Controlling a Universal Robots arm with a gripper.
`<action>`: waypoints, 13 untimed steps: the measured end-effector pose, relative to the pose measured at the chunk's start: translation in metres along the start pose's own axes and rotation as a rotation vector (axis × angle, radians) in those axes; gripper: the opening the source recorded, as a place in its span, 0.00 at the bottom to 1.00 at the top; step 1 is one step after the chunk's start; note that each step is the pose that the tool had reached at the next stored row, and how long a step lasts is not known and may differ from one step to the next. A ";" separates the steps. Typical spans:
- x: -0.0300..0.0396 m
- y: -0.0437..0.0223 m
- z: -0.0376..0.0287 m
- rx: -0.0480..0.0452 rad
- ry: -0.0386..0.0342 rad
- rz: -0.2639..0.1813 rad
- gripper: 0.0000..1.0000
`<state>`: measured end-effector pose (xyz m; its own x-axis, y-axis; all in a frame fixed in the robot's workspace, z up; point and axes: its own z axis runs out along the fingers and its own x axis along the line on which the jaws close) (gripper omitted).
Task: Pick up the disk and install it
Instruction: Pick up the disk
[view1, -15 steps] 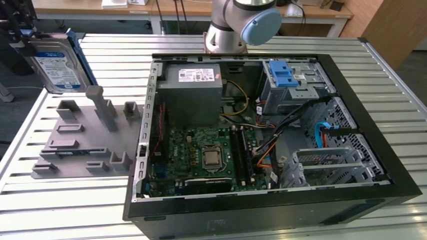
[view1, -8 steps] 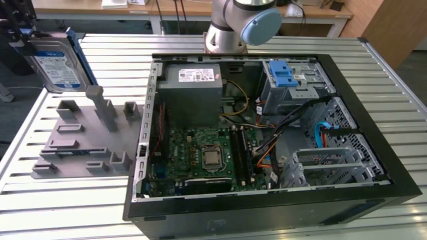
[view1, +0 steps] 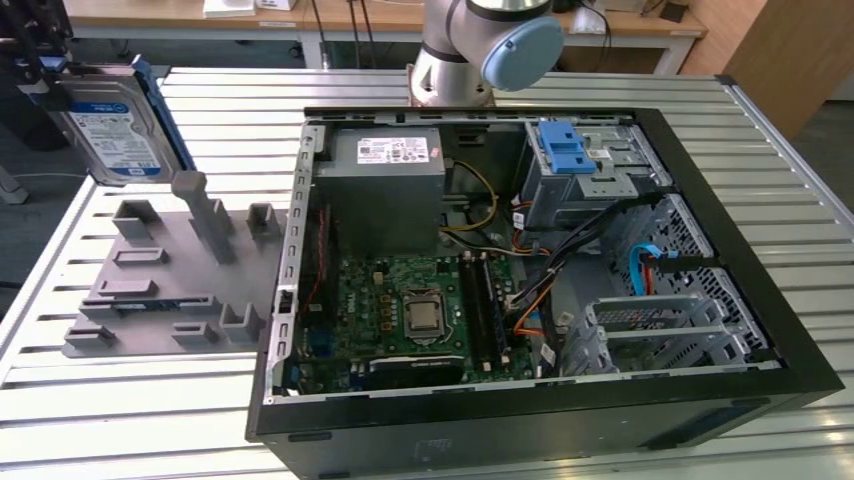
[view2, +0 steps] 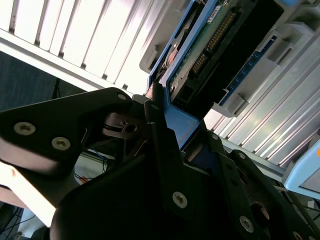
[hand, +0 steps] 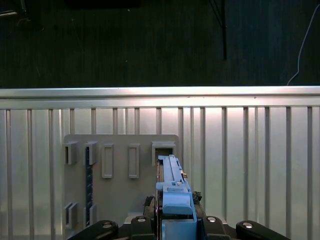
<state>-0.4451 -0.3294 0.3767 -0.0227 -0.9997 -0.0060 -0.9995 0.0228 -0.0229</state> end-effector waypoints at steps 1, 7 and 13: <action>0.0000 0.0000 0.0000 0.0000 -0.0008 0.000 0.36; 0.0000 0.0000 -0.0016 0.0000 -0.0008 0.000 0.36; 0.0000 -0.0001 -0.0040 0.0000 -0.0008 0.000 0.36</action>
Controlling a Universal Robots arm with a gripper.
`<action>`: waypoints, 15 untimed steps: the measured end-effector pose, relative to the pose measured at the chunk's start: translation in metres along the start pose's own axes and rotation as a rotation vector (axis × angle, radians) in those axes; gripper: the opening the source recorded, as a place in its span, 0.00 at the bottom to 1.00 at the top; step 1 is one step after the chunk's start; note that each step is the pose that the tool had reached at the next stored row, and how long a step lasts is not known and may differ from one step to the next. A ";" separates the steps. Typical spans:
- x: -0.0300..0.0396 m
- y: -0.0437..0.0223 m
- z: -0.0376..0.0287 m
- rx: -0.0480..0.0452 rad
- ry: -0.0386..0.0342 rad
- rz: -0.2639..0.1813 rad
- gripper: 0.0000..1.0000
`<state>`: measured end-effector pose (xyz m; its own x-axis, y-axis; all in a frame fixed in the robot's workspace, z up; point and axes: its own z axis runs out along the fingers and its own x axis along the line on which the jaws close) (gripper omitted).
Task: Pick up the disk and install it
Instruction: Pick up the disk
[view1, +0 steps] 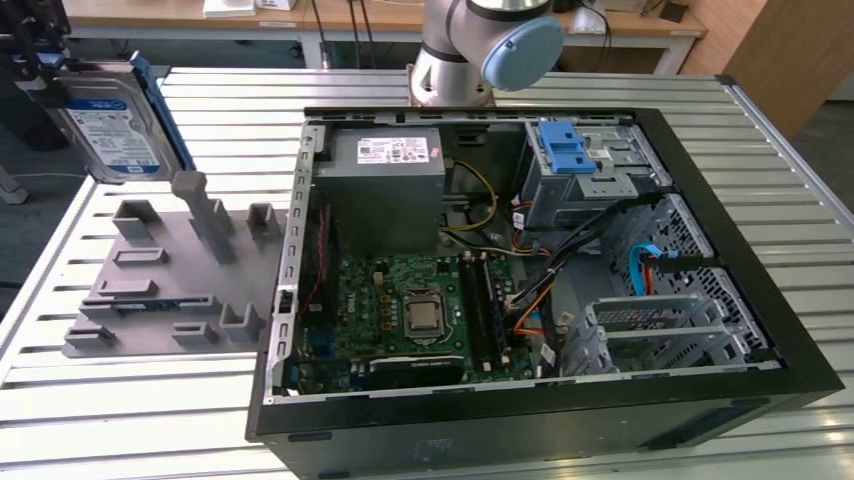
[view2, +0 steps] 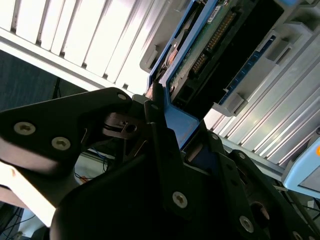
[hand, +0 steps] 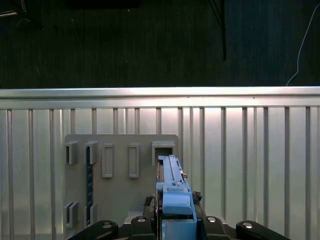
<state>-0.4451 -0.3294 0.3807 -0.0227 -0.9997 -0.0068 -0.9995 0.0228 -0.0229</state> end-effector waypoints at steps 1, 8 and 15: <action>0.0000 0.0000 -0.0004 0.0000 0.0000 0.000 0.36; 0.0000 -0.0001 -0.0042 -0.0001 0.0000 0.000 0.36; 0.0000 -0.0002 -0.0070 0.0000 0.0000 0.000 0.36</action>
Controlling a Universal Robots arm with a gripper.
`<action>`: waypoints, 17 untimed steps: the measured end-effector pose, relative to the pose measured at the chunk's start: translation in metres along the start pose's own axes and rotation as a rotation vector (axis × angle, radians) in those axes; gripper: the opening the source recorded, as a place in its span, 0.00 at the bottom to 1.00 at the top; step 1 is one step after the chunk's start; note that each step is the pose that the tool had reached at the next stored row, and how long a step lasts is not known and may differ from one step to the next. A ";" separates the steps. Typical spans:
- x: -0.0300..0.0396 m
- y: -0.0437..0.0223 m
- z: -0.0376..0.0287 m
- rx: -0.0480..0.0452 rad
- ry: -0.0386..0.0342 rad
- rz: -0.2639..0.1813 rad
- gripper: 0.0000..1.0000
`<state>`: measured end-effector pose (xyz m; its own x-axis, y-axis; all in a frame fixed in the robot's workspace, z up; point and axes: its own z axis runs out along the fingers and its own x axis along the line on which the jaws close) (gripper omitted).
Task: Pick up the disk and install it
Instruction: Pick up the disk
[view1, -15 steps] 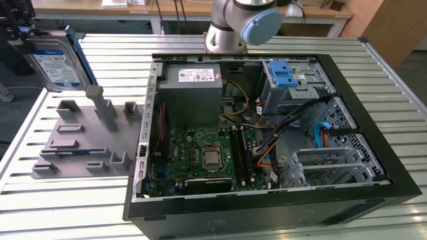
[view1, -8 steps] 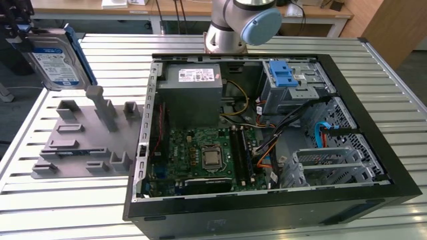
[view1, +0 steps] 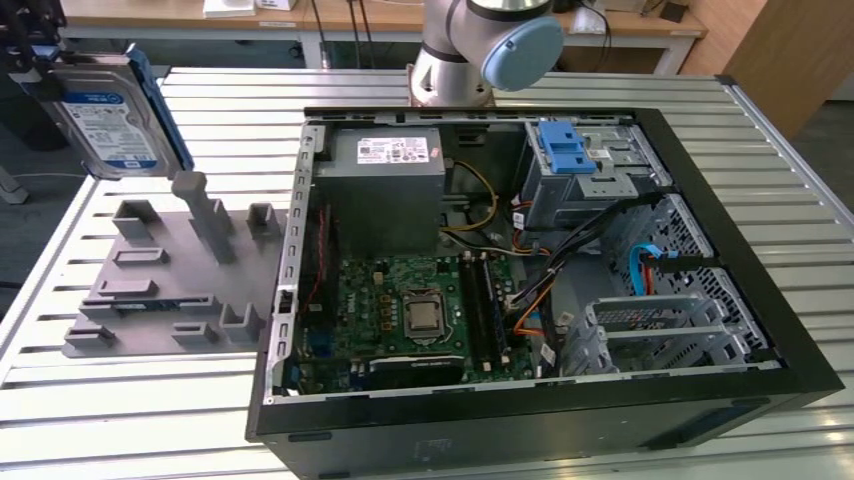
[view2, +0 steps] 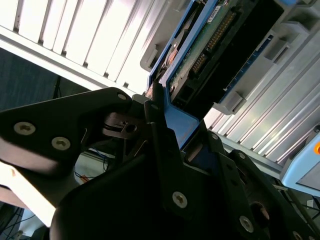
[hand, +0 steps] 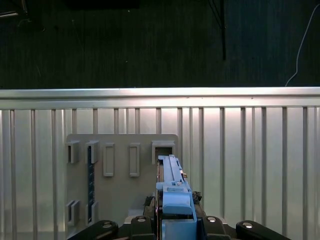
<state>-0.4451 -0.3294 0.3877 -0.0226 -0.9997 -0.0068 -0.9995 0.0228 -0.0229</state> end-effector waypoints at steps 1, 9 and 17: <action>0.0000 0.0000 -0.0004 -0.0001 0.0000 0.000 0.36; 0.0000 -0.0001 -0.0025 0.0001 0.0000 0.000 0.36; 0.0000 -0.0001 -0.0030 0.0000 0.0000 0.000 0.36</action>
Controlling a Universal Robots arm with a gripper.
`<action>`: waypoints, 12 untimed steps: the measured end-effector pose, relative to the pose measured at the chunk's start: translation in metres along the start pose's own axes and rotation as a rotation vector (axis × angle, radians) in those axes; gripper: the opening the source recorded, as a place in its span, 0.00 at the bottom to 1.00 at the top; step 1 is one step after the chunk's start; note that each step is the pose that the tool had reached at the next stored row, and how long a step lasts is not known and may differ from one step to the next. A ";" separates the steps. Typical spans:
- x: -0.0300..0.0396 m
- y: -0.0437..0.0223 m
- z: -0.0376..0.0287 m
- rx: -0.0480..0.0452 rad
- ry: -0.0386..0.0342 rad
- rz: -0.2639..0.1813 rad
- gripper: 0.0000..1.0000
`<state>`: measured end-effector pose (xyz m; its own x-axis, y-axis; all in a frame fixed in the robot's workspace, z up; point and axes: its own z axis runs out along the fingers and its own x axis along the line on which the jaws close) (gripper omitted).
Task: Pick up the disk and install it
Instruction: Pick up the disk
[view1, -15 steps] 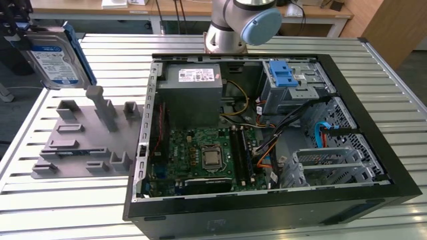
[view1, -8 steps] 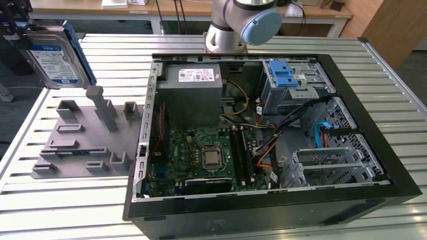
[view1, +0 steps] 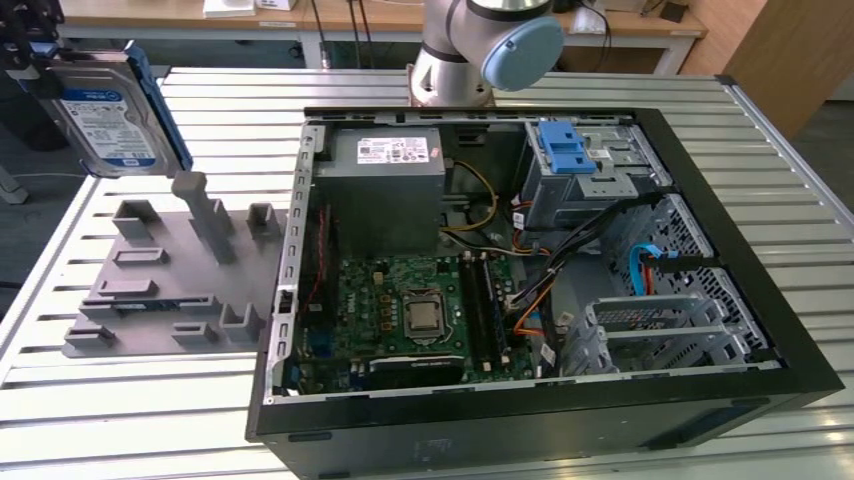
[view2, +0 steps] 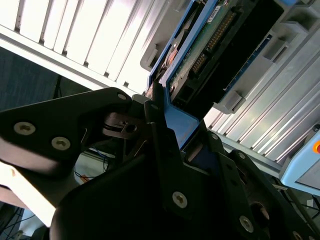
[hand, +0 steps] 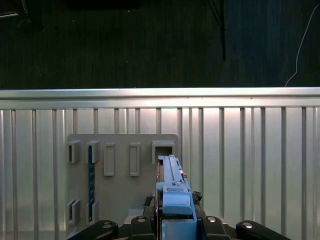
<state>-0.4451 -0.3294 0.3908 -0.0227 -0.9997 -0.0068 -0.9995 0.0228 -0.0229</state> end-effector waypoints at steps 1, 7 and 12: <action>0.0000 0.0000 0.0000 0.0000 0.0000 0.000 0.36; 0.0000 -0.0001 -0.0018 -0.0002 0.0001 0.000 0.36; 0.0000 -0.0001 -0.0067 -0.0001 0.0000 0.000 0.36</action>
<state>-0.4451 -0.3294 0.3974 -0.0227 -0.9997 -0.0068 -0.9995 0.0228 -0.0228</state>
